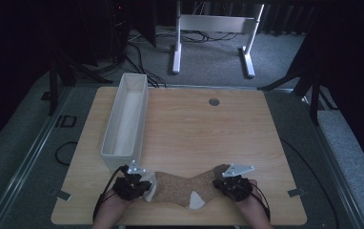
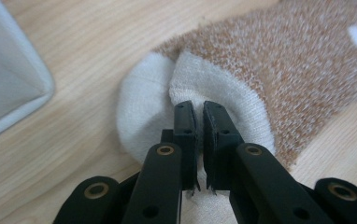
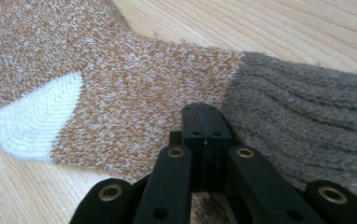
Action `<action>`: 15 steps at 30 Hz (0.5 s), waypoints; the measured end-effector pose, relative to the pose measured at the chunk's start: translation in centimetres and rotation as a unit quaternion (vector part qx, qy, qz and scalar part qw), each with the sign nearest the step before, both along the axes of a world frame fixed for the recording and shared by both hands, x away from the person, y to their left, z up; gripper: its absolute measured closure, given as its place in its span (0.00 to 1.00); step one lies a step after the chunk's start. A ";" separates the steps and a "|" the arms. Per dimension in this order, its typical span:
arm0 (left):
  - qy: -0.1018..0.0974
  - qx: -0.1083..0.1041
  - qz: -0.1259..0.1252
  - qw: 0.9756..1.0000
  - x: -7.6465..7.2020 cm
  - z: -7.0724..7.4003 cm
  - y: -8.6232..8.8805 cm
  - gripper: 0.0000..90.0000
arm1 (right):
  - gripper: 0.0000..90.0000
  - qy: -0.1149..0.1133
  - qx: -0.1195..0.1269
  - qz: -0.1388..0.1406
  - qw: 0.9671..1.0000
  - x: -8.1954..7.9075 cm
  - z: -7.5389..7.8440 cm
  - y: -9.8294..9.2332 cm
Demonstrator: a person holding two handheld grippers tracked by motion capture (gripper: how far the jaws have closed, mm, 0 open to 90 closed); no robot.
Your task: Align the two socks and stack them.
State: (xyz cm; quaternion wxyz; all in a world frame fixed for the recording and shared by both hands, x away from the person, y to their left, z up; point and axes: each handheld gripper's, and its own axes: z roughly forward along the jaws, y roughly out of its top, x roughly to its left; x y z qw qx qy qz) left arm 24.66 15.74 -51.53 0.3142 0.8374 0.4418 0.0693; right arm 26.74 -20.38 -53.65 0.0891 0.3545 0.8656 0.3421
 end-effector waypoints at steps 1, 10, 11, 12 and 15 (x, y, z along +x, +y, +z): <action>-0.003 -0.006 0.005 1.000 0.0 0.3 0.2 0.95 | 1.00 0.000 0.000 0.000 1.000 0.0 0.0 0.0; -0.034 0.001 0.031 0.999 0.4 2.0 0.9 0.95 | 1.00 0.000 -0.001 0.000 1.000 0.0 0.0 0.0; -0.032 0.007 0.032 0.999 0.5 1.9 0.9 0.95 | 1.00 0.000 -0.001 0.001 1.000 0.0 0.0 0.0; -0.030 0.008 0.034 0.999 0.7 1.8 1.0 0.95 | 1.00 0.000 0.000 0.001 1.000 0.0 0.0 0.0; -0.018 0.012 0.037 0.999 0.8 1.2 1.0 0.95 | 1.00 0.000 0.001 0.002 1.000 0.0 0.0 -0.1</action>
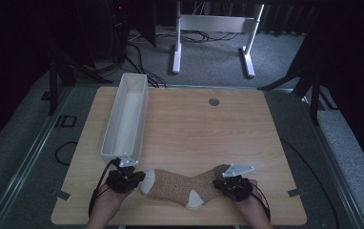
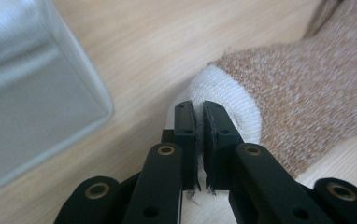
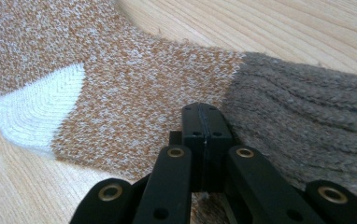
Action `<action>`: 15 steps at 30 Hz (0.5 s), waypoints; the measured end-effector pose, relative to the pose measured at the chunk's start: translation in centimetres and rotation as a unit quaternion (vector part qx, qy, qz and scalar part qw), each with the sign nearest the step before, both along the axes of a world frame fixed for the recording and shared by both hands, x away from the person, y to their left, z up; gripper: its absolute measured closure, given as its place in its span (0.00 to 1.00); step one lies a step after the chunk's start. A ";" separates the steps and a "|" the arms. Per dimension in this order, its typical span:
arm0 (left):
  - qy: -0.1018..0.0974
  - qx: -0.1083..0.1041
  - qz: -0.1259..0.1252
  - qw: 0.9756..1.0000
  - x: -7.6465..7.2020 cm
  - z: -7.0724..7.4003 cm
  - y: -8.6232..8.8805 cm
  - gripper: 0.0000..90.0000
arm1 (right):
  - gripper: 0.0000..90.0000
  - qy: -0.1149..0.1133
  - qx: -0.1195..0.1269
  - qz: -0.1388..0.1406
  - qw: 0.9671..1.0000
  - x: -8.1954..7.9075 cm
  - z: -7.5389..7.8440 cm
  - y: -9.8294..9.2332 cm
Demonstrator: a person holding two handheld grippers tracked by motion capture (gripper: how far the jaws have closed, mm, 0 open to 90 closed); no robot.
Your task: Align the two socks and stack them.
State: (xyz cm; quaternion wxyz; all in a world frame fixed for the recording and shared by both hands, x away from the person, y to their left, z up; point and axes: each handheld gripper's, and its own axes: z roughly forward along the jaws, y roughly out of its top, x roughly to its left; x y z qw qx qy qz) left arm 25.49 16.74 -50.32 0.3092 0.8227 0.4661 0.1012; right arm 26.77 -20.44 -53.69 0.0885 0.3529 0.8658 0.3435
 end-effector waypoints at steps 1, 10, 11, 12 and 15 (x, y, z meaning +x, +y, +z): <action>0.008 0.003 -0.003 1.000 0.1 -0.2 0.0 0.95 | 1.00 0.000 0.000 0.000 1.000 0.0 0.0 0.0; 0.035 -0.001 0.003 0.999 0.7 -2.5 0.4 0.95 | 1.00 -0.001 0.001 0.000 1.000 0.0 0.0 0.0; 0.035 -0.003 0.004 0.999 0.7 -2.6 0.4 0.94 | 1.00 0.000 0.001 0.000 1.000 0.0 0.0 0.0; 0.034 -0.003 0.003 0.999 0.7 -2.6 0.4 0.94 | 1.00 0.001 0.001 -0.001 1.000 0.0 0.0 0.0; 0.032 -0.003 0.003 0.999 0.6 -2.6 0.4 0.94 | 1.00 0.003 0.003 -0.003 1.000 0.0 0.0 0.0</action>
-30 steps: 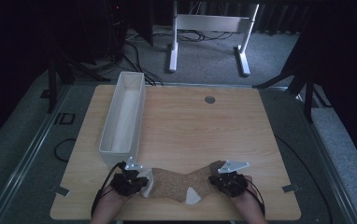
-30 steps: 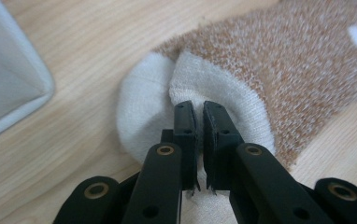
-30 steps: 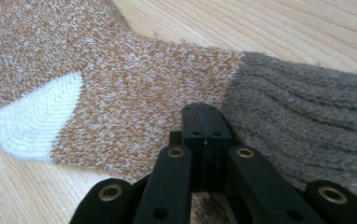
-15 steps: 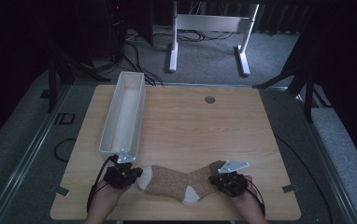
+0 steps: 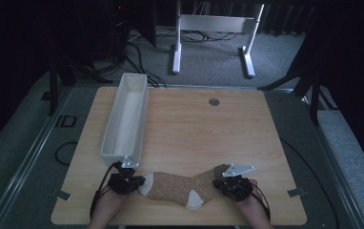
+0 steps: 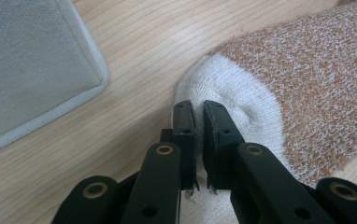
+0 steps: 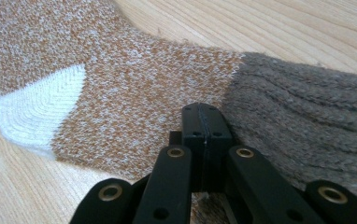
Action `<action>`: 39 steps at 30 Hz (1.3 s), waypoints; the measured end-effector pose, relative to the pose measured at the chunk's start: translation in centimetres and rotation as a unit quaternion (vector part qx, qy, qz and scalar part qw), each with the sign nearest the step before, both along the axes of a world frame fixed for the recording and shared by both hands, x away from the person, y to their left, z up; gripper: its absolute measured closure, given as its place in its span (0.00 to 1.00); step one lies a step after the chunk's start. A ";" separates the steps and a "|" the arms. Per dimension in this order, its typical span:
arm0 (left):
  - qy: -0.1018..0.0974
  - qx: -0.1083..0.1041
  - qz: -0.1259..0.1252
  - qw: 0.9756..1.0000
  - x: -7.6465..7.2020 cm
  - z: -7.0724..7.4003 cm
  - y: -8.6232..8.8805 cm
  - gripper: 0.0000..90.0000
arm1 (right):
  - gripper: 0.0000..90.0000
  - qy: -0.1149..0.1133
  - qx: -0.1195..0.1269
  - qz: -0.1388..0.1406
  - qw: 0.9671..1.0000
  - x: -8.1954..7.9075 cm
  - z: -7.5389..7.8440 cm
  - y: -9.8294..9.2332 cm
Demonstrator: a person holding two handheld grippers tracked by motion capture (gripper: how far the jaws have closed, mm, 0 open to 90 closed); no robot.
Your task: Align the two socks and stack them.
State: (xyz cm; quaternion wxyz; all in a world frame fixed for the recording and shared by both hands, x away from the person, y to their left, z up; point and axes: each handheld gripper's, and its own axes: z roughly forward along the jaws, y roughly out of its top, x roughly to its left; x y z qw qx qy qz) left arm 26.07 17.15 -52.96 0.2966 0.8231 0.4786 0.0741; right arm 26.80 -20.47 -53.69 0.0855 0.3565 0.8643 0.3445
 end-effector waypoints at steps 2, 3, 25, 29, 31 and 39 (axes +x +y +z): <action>-0.001 0.000 -0.002 1.000 0.0 0.0 0.0 0.93 | 1.00 0.002 0.003 -0.001 1.000 0.0 0.0 0.0; -0.003 -0.003 -0.002 1.000 -0.1 0.1 0.0 0.92 | 1.00 0.004 0.007 0.000 1.000 0.1 0.1 -0.1; -0.010 -0.030 -0.038 0.999 -0.8 0.3 -1.9 0.82 | 1.00 -0.015 -0.011 -0.040 0.999 2.1 1.3 -2.6; -0.020 -0.012 -0.038 0.999 -0.6 0.1 -2.0 0.82 | 1.00 -0.015 -0.013 -0.037 0.999 2.6 0.9 -2.6; -0.026 -0.007 -0.033 0.999 -0.3 0.1 -1.8 0.82 | 1.00 -0.012 -0.007 -0.039 0.999 2.7 0.9 -2.6; -0.024 -0.004 -0.019 1.000 0.6 0.1 -0.8 0.82 | 1.00 -0.010 -0.006 -0.032 0.999 2.2 0.9 -2.2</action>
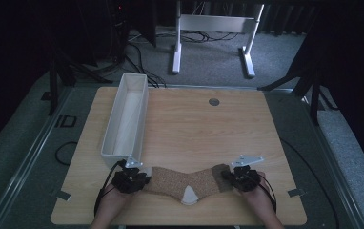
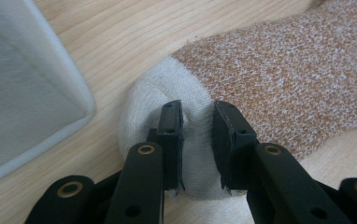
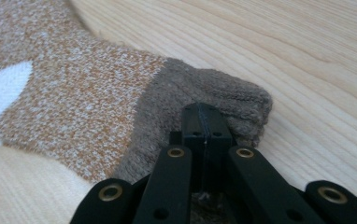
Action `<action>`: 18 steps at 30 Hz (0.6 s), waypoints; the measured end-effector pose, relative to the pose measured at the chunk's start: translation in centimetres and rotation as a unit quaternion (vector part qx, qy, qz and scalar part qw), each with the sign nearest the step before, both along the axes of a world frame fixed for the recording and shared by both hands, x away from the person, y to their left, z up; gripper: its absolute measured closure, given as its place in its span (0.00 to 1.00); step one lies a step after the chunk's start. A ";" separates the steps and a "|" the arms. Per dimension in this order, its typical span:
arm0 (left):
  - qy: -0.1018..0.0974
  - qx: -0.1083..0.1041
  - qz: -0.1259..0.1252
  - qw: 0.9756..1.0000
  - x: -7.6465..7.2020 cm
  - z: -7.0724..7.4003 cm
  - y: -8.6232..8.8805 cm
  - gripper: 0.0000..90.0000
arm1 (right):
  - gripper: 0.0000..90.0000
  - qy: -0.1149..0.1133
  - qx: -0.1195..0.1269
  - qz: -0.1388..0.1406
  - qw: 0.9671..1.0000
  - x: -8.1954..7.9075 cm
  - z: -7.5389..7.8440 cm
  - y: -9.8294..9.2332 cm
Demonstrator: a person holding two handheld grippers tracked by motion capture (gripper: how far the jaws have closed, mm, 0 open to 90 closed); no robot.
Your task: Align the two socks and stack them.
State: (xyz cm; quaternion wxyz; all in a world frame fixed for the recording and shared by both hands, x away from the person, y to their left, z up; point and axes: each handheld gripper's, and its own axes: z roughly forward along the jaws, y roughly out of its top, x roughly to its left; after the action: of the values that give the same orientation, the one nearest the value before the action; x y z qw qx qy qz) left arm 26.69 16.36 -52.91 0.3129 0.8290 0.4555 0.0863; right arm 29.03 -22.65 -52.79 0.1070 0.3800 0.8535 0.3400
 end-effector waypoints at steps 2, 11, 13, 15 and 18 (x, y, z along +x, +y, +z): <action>-0.002 -0.001 0.001 1.000 -0.1 0.0 0.0 0.81 | 1.00 -0.001 -0.002 0.001 1.000 -0.2 0.0 0.2; -0.009 -0.031 0.035 0.999 -0.9 1.5 1.7 0.70 | 1.00 -0.002 -0.001 0.004 1.000 -0.3 0.0 0.2; -0.009 -0.036 0.048 0.998 -1.0 1.8 2.5 0.69 | 1.00 -0.003 -0.003 0.004 1.000 -0.3 0.0 0.2; -0.005 -0.038 0.063 0.997 -1.0 1.8 3.2 0.69 | 1.00 -0.004 -0.005 0.005 1.000 -0.3 0.0 0.3; 0.008 -0.036 0.067 0.997 -1.0 1.3 3.3 0.64 | 1.00 -0.004 -0.007 0.004 1.000 -0.3 0.0 0.3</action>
State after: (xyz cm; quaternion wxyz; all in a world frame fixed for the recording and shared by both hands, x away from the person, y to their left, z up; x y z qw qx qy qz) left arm 25.68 19.64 -51.58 0.3326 0.7855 0.5151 0.0841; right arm 28.76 -22.30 -52.79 0.1119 0.3743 0.8571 0.3358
